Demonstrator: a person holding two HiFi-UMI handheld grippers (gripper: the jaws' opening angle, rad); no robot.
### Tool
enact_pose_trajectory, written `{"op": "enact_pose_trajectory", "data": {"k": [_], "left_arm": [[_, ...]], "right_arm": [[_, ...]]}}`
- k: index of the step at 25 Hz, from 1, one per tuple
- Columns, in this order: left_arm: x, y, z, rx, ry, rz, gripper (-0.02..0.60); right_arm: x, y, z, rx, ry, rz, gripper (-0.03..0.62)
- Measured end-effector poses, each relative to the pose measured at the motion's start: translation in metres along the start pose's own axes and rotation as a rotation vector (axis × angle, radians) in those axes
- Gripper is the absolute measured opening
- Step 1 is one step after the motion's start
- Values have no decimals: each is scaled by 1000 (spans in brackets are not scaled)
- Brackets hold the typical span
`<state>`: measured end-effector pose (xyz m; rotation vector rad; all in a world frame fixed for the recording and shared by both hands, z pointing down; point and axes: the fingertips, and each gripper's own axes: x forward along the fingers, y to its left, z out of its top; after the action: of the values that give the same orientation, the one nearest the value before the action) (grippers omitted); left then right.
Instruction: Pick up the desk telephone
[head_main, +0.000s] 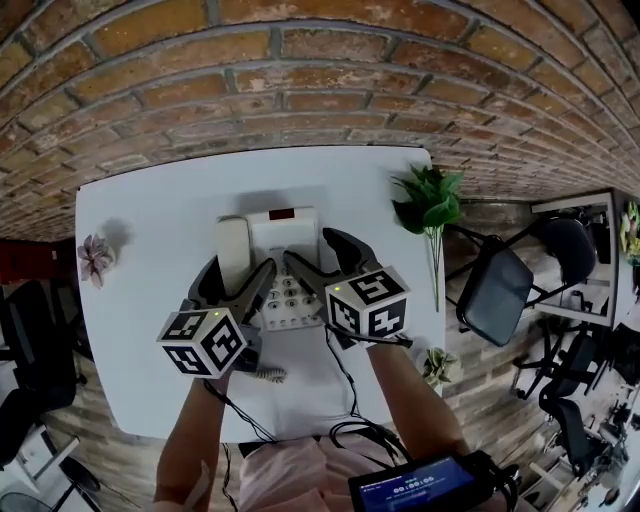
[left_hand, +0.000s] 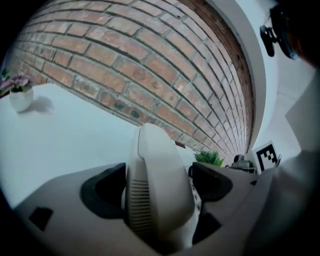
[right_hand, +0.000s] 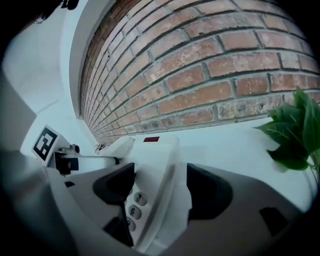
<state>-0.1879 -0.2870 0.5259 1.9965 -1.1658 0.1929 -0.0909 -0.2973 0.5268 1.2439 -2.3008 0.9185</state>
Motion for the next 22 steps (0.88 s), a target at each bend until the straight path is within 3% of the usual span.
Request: {"op": "enact_pose_trajectory", "data": {"k": [9,13,22], "left_arm": [[1,7,-3,-133,11,-59,391],[0,7,-2,-107,10,-43,380],[-3,4,0,-51,-23,-2,350]], "right_arm": [[10,-1,-6,114,56,114,353],[12,6,-5,136,53,171,304],[9,7,-5,137,23,183,296]]}}
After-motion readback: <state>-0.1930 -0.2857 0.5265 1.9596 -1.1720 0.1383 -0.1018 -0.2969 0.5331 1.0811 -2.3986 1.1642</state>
